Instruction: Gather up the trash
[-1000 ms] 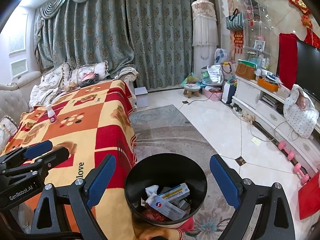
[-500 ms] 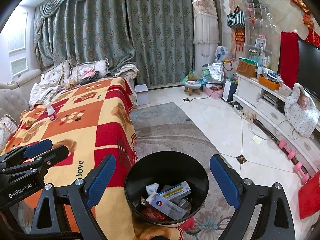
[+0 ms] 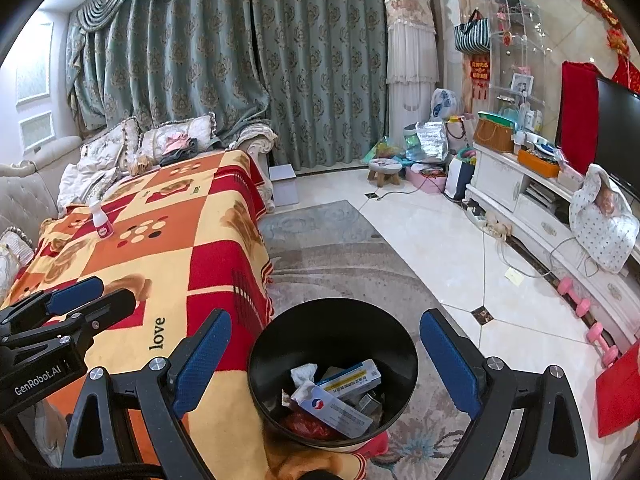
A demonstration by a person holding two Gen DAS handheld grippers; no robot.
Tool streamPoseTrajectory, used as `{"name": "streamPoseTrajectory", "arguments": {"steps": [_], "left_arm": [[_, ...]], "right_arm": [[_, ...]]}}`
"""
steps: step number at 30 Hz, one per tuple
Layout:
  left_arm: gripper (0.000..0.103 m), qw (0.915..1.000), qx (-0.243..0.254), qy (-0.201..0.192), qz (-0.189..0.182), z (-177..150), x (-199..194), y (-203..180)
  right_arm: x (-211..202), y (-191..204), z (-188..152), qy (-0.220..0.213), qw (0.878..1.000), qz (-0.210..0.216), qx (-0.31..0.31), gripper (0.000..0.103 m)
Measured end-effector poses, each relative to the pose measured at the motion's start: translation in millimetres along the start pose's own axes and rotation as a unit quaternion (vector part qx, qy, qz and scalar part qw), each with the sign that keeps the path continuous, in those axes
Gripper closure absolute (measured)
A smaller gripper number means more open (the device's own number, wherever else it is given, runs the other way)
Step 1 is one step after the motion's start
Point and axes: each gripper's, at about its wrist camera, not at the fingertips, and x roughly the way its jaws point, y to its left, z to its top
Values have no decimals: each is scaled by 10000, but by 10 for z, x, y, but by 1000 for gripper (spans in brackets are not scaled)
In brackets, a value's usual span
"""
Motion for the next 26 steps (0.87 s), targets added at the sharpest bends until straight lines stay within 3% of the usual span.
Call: {"name": "streamPoseTrajectory", "arguments": {"steps": [26], "left_arm": [[46, 9999, 54, 51, -101, -74, 88, -96]], "right_arm": [[7, -64, -86, 131, 9999, -34, 20, 9]]}}
